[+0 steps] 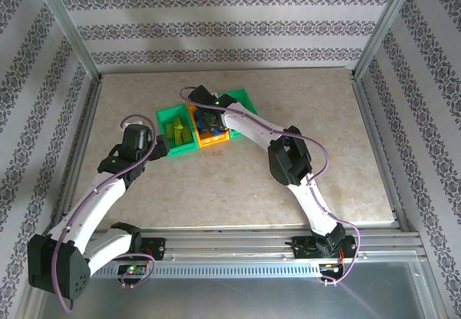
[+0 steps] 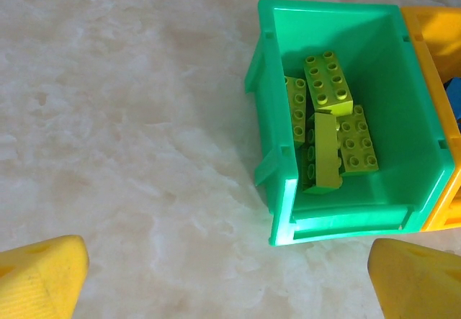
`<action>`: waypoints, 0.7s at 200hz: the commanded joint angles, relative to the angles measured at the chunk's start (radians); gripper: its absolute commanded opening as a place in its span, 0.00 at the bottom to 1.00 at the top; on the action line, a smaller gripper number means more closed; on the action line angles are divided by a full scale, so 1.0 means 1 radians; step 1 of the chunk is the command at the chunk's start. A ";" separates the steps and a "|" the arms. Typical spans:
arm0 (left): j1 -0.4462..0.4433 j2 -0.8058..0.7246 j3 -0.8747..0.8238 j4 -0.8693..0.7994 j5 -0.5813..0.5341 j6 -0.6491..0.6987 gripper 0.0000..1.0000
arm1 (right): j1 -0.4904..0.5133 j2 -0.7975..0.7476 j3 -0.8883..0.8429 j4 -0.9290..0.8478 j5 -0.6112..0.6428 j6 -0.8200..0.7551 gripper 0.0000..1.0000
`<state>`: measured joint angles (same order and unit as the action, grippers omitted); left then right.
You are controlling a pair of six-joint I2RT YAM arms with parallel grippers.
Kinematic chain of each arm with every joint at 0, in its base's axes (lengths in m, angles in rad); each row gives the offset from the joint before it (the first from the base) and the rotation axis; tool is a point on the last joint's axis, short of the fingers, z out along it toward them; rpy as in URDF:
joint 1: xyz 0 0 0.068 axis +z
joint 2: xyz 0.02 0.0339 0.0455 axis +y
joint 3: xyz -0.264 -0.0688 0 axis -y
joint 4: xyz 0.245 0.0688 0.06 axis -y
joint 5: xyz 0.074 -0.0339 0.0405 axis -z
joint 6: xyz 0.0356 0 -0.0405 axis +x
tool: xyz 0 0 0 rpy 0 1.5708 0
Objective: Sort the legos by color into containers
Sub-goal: Place the lego in the container.
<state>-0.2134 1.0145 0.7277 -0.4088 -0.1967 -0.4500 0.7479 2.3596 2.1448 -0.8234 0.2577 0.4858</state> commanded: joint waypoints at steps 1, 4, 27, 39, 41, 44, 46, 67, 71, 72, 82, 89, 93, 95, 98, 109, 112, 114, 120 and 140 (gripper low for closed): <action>0.020 -0.017 0.035 -0.027 -0.023 0.013 1.00 | -0.005 -0.031 0.025 -0.027 0.034 -0.011 0.54; 0.020 -0.016 0.036 -0.027 -0.023 0.013 1.00 | -0.005 -0.035 0.024 -0.028 0.035 -0.013 0.54; 0.020 -0.016 0.035 -0.022 -0.021 0.006 1.00 | -0.002 -0.069 0.015 -0.028 0.044 -0.016 0.54; 0.021 -0.012 0.032 -0.011 -0.019 -0.001 1.00 | -0.001 -0.093 0.002 -0.024 0.046 -0.016 0.55; 0.020 -0.012 0.032 -0.008 -0.016 -0.002 1.00 | -0.002 -0.096 0.000 -0.023 0.046 -0.016 0.55; 0.021 -0.010 0.029 -0.002 -0.013 -0.003 1.00 | -0.001 -0.104 -0.004 -0.020 0.046 -0.016 0.55; 0.020 -0.009 0.030 0.001 -0.012 -0.004 1.00 | -0.001 -0.107 -0.008 -0.019 0.046 -0.015 0.55; 0.021 0.016 0.027 0.055 0.022 -0.012 1.00 | 0.000 -0.157 -0.050 -0.002 0.048 -0.010 0.55; 0.021 0.024 0.027 0.067 0.029 -0.014 1.00 | -0.001 -0.167 -0.061 0.002 0.048 -0.009 0.56; 0.021 0.026 0.027 0.070 0.029 -0.014 1.00 | 0.000 -0.170 -0.064 0.003 0.048 -0.008 0.56; 0.020 0.048 0.028 0.098 0.043 -0.015 1.00 | -0.001 -0.196 -0.095 0.012 0.053 -0.001 0.56; 0.023 0.069 0.033 0.112 0.051 -0.012 1.00 | -0.002 -0.217 -0.118 0.018 0.058 0.005 0.57; 0.024 0.082 0.039 0.118 0.056 -0.012 0.99 | -0.002 -0.229 -0.134 0.023 0.063 0.011 0.57; 0.025 0.089 0.043 0.120 0.059 -0.011 0.99 | -0.002 -0.236 -0.141 0.025 0.065 0.013 0.57; 0.027 0.101 0.049 0.120 0.063 -0.009 0.98 | -0.002 -0.245 -0.154 0.027 0.068 0.015 0.58; 0.032 0.148 0.074 0.120 0.083 -0.006 0.97 | -0.002 -0.282 -0.199 0.041 0.080 0.023 0.59; 0.034 0.160 0.081 0.120 0.088 -0.004 0.96 | -0.002 -0.291 -0.212 0.046 0.084 0.026 0.60; 0.035 0.167 0.085 0.119 0.092 -0.003 0.95 | -0.002 -0.299 -0.221 0.048 0.087 0.026 0.60; 0.037 0.191 0.096 0.119 0.103 -0.001 0.93 | -0.003 -0.318 -0.247 0.054 0.094 0.031 0.60; 0.046 0.246 0.118 0.120 0.129 0.001 0.91 | -0.005 -0.388 -0.335 0.065 0.134 0.050 0.63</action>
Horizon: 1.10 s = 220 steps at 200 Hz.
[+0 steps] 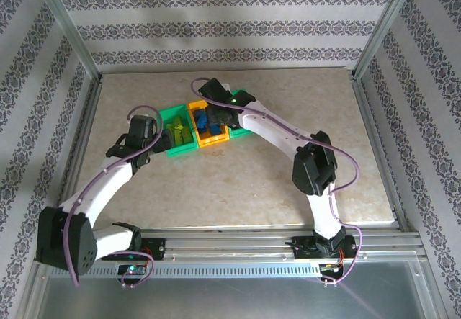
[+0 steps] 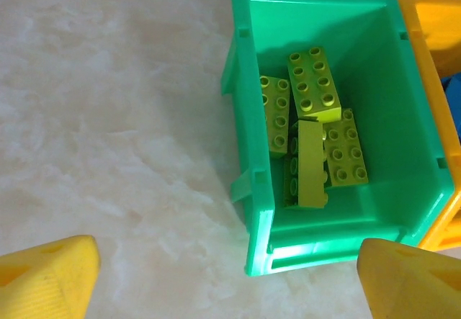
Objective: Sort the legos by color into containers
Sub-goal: Place the lego in the container, then reset both arms
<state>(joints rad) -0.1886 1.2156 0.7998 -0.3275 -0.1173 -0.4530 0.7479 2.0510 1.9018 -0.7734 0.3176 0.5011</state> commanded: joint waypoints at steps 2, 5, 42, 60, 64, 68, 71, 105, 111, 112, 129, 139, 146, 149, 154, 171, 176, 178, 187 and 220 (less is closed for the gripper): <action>0.022 0.049 0.046 0.040 0.052 0.004 0.91 | -0.007 -0.089 -0.102 0.016 0.078 0.035 0.63; 0.024 0.054 0.046 0.041 0.055 0.005 0.91 | -0.007 -0.097 -0.114 0.018 0.083 0.038 0.64; 0.049 0.042 0.027 0.048 0.037 0.013 0.95 | -0.025 -0.296 -0.357 0.066 0.191 0.082 0.76; 0.084 0.014 0.020 0.041 0.028 0.027 1.00 | -0.044 -0.398 -0.477 0.081 0.251 0.101 0.84; 0.095 0.007 0.018 0.039 0.028 0.029 1.00 | -0.049 -0.422 -0.501 0.084 0.263 0.104 0.85; 0.106 0.001 0.017 0.038 0.028 0.032 1.00 | -0.056 -0.445 -0.524 0.085 0.274 0.108 0.87; 0.114 -0.002 0.016 0.038 0.028 0.036 1.00 | -0.062 -0.461 -0.540 0.086 0.282 0.110 0.88; 0.211 -0.042 0.004 0.038 0.012 0.057 1.00 | -0.127 -0.631 -0.714 0.103 0.358 0.139 0.98; 0.227 -0.047 -0.003 0.047 0.009 0.058 1.00 | -0.141 -0.661 -0.740 0.105 0.366 0.145 0.98; 0.230 -0.048 -0.004 0.048 0.008 0.057 1.00 | -0.144 -0.665 -0.744 0.105 0.369 0.146 0.98; 0.276 -0.063 -0.040 0.103 0.001 0.061 1.00 | -0.187 -0.740 -0.820 0.127 0.390 0.153 0.98; 0.297 -0.073 -0.065 0.142 -0.005 0.066 1.00 | -0.214 -0.776 -0.861 0.149 0.394 0.149 0.98; 0.308 -0.080 -0.088 0.177 -0.012 0.078 1.00 | -0.235 -0.798 -0.890 0.169 0.397 0.143 0.98; 0.310 -0.083 -0.098 0.196 -0.015 0.085 1.00 | -0.242 -0.806 -0.904 0.179 0.398 0.136 0.98; 0.316 -0.091 -0.115 0.222 -0.024 0.098 1.00 | -0.256 -0.819 -0.923 0.198 0.402 0.127 0.98; 0.326 -0.113 -0.182 0.335 -0.058 0.133 1.00 | -0.296 -0.850 -0.993 0.266 0.416 0.085 0.98; 0.328 -0.119 -0.203 0.376 -0.064 0.148 1.00 | -0.305 -0.857 -1.010 0.287 0.420 0.068 0.98; 0.329 -0.123 -0.213 0.394 -0.065 0.155 1.00 | -0.308 -0.859 -1.016 0.293 0.421 0.061 0.98; 0.330 -0.133 -0.256 0.470 -0.070 0.180 0.99 | -0.319 -0.867 -1.043 0.337 0.422 0.017 0.98; 0.337 -0.113 -0.375 0.736 -0.024 0.259 1.00 | -0.321 -0.883 -1.194 0.620 0.465 -0.231 0.98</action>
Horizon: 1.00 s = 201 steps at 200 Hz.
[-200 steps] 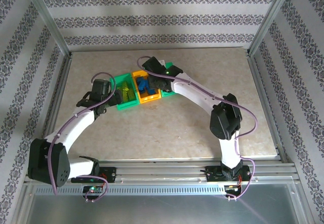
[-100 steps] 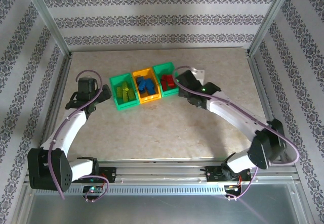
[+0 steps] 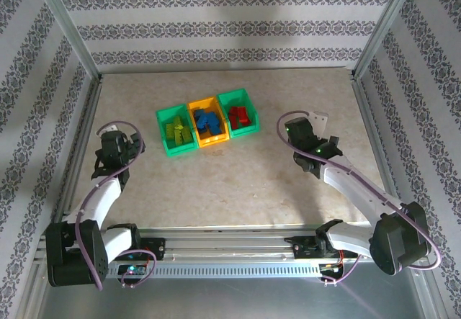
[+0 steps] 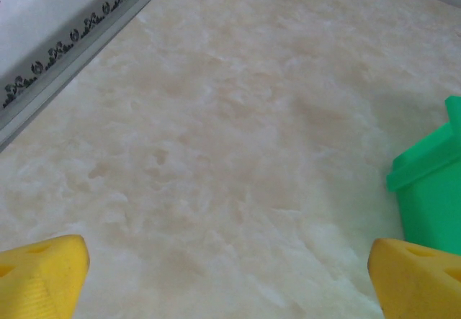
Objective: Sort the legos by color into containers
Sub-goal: Reset both arms
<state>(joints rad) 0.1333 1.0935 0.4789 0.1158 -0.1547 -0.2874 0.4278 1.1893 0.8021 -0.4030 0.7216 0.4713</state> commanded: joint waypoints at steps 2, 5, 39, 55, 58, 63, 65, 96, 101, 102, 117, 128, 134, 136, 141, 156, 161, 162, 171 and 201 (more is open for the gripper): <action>0.015 0.013 -0.059 0.306 0.019 0.098 1.00 | 0.000 -0.022 -0.105 0.267 0.061 -0.213 0.98; 0.015 0.020 -0.065 0.324 0.027 0.104 1.00 | 0.000 -0.024 -0.122 0.306 0.062 -0.237 0.98; 0.015 0.097 -0.137 0.566 0.126 0.159 1.00 | -0.016 -0.053 -0.274 0.622 0.012 -0.397 0.98; 0.019 0.118 -0.144 0.590 0.170 0.174 1.00 | -0.048 -0.077 -0.299 0.655 -0.039 -0.400 0.98; 0.019 0.114 -0.137 0.576 0.178 0.181 1.00 | -0.053 -0.082 -0.305 0.662 -0.047 -0.398 0.98; 0.019 0.116 -0.137 0.588 0.193 0.194 1.00 | -0.065 -0.088 -0.313 0.673 -0.064 -0.396 0.98; 0.019 0.120 -0.139 0.599 0.196 0.196 1.00 | -0.070 -0.091 -0.316 0.677 -0.072 -0.394 0.98; 0.019 0.125 -0.164 0.668 0.243 0.208 1.00 | -0.133 -0.139 -0.376 0.736 -0.145 -0.375 0.98; 0.019 0.123 -0.161 0.658 0.251 0.206 1.00 | -0.141 -0.147 -0.387 0.746 -0.155 -0.370 0.98; 0.019 0.122 -0.160 0.656 0.253 0.206 1.00 | -0.142 -0.149 -0.389 0.749 -0.156 -0.370 0.98; 0.019 0.122 -0.156 0.626 0.266 0.201 1.00 | -0.168 -0.175 -0.413 0.766 -0.185 -0.354 0.98; 0.019 0.137 -0.168 0.645 0.267 0.190 1.00 | -0.187 -0.188 -0.424 0.766 -0.197 -0.344 0.98; 0.019 0.147 -0.176 0.660 0.269 0.183 1.00 | -0.197 -0.194 -0.430 0.767 -0.204 -0.341 0.98; 0.019 0.150 -0.180 0.664 0.272 0.181 1.00 | -0.199 -0.194 -0.431 0.767 -0.205 -0.341 0.98; 0.019 0.156 -0.186 0.675 0.276 0.178 1.00 | -0.207 -0.197 -0.434 0.767 -0.213 -0.342 0.98; 0.019 0.182 -0.206 0.716 0.292 0.173 1.00 | -0.222 -0.198 -0.438 0.765 -0.236 -0.344 0.98; 0.019 0.190 -0.215 0.731 0.291 0.174 1.00 | -0.225 -0.198 -0.440 0.766 -0.246 -0.348 0.98; 0.019 0.191 -0.216 0.734 0.289 0.174 1.00 | -0.226 -0.198 -0.440 0.767 -0.249 -0.350 0.98; 0.019 0.211 -0.224 0.760 0.282 0.177 1.00 | -0.230 -0.196 -0.443 0.774 -0.262 -0.360 0.98; 0.019 0.264 -0.213 0.825 0.299 0.179 1.00 | -0.249 -0.179 -0.452 0.836 -0.290 -0.378 0.98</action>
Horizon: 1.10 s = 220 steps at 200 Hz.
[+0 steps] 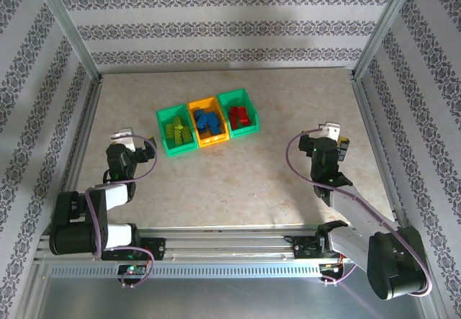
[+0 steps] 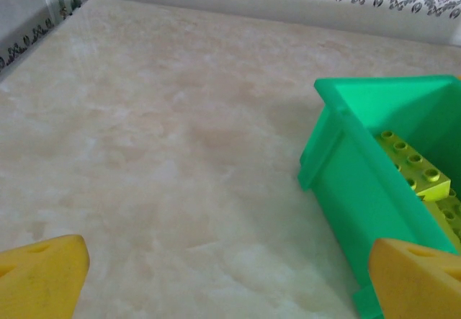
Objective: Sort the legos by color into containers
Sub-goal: Reset both arms
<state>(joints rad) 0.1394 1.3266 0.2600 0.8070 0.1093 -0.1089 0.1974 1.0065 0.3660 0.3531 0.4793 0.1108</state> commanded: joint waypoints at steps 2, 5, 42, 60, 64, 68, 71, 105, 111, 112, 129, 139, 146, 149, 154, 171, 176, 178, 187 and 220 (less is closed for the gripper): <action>0.012 0.035 0.008 0.135 0.038 -0.001 1.00 | -0.020 0.004 -0.016 0.086 -0.051 -0.017 0.98; 0.012 0.040 0.012 0.135 0.043 -0.003 1.00 | -0.023 0.006 -0.016 0.094 -0.055 -0.017 0.98; 0.012 0.169 0.030 0.244 0.096 -0.013 1.00 | -0.055 0.036 -0.077 0.201 -0.100 0.002 0.98; 0.011 0.169 0.034 0.234 0.115 -0.005 1.00 | -0.071 0.063 -0.083 0.242 -0.120 0.017 0.98; 0.011 0.172 0.035 0.236 0.115 -0.005 1.00 | -0.074 0.070 -0.085 0.252 -0.126 0.021 0.98; 0.011 0.176 0.033 0.244 0.115 -0.006 1.00 | -0.078 0.079 -0.085 0.262 -0.133 0.023 0.98; 0.011 0.178 0.034 0.249 0.115 -0.007 1.00 | -0.080 0.085 -0.085 0.269 -0.135 0.023 0.98; 0.005 0.202 0.043 0.259 0.184 0.025 1.00 | -0.091 0.176 -0.069 0.340 -0.163 0.011 0.98; 0.002 0.205 0.044 0.260 0.190 0.030 1.00 | -0.093 0.191 -0.064 0.348 -0.167 0.006 0.98; 0.001 0.205 0.045 0.260 0.191 0.032 1.00 | -0.092 0.194 -0.064 0.348 -0.167 0.005 0.98; -0.003 0.211 0.052 0.251 0.195 0.039 1.00 | -0.094 0.230 -0.056 0.362 -0.168 0.004 0.98; -0.006 0.208 0.058 0.235 0.193 0.043 1.00 | -0.095 0.251 -0.058 0.377 -0.171 0.005 0.98; -0.007 0.211 0.060 0.236 0.194 0.044 1.00 | -0.096 0.263 -0.059 0.387 -0.173 0.004 0.98; -0.008 0.211 0.061 0.234 0.193 0.044 1.00 | -0.097 0.265 -0.057 0.388 -0.175 0.002 0.98; -0.009 0.211 0.063 0.229 0.192 0.046 1.00 | -0.096 0.263 -0.055 0.386 -0.181 -0.003 0.98; -0.038 0.216 0.074 0.198 0.101 0.055 1.00 | -0.097 0.263 -0.061 0.387 -0.184 -0.015 0.98; -0.060 0.231 0.078 0.186 0.010 0.056 1.00 | -0.098 0.263 -0.061 0.388 -0.180 -0.014 0.98; -0.071 0.242 0.080 0.196 -0.020 0.054 1.00 | -0.098 0.264 -0.061 0.388 -0.178 -0.014 0.98; -0.097 0.286 0.084 0.258 -0.074 0.070 1.00 | -0.099 0.263 -0.061 0.387 -0.177 -0.014 0.98; -0.111 0.260 0.110 0.160 -0.098 0.077 1.00 | -0.098 0.271 -0.064 0.428 -0.189 -0.037 0.98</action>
<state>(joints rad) 0.0387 1.5734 0.3614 1.0019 0.0917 -0.0628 0.1066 1.2675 0.2924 0.7094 0.3115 0.0998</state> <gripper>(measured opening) 0.994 0.982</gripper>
